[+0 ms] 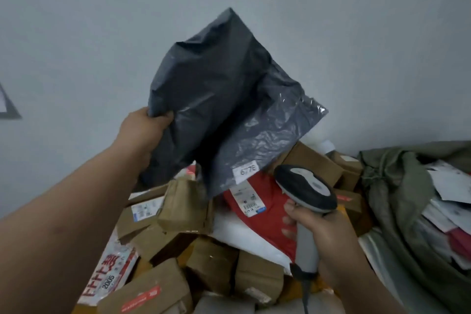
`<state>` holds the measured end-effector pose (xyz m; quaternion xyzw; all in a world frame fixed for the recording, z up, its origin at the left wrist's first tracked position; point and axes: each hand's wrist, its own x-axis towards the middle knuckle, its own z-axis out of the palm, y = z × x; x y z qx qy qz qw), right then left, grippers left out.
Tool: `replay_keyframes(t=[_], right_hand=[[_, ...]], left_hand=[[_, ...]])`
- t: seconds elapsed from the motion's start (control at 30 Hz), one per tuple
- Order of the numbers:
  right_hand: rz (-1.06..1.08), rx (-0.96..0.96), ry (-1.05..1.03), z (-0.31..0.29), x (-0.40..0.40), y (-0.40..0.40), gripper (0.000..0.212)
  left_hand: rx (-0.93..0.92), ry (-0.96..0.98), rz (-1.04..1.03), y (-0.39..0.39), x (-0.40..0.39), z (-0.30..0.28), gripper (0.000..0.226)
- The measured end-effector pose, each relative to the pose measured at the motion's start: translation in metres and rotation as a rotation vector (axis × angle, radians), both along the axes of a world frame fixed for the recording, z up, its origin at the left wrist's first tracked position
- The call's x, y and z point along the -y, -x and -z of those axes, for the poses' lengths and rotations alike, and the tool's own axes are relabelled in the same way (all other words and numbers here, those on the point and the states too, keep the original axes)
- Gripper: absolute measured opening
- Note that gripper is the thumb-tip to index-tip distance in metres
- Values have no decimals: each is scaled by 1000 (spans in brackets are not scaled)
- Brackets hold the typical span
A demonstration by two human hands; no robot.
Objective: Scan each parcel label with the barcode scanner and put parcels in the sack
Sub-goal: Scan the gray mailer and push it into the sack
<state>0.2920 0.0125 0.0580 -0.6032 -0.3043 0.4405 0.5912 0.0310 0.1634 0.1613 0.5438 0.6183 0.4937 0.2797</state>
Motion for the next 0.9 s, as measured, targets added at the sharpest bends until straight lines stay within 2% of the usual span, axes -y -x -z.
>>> replay_keyframes(t=[0.1,0.17,0.27,0.37,0.47,0.57,0.7,0.8,0.87,0.9], right_hand=[[-24,49,-12,-19,27,25,14],[-31,33,-26,-28,47,44,18],[-32,16,-81,-35,76,74,31],[-2,-5,-137,-37,102,98,20],[10,-30,-155,-31,120,114,16],[22,-58,-113,-18,126,120,17],[58,-64,-54,-4,121,108,17],[78,-85,-27,8,115,93,15],[84,-94,14,20,109,84,22],[91,-95,33,27,105,81,33]], left_hand=[[360,108,14,32,38,2,29],[533,167,39,51,63,3,26],[676,303,84,80,97,13,24],[767,431,100,111,127,35,38],[733,557,53,129,156,72,40],[666,680,23,137,181,114,32],[532,733,-99,148,196,161,43],[508,741,-166,151,196,178,48],[521,739,-181,148,195,184,48],[535,738,-178,145,193,187,47]])
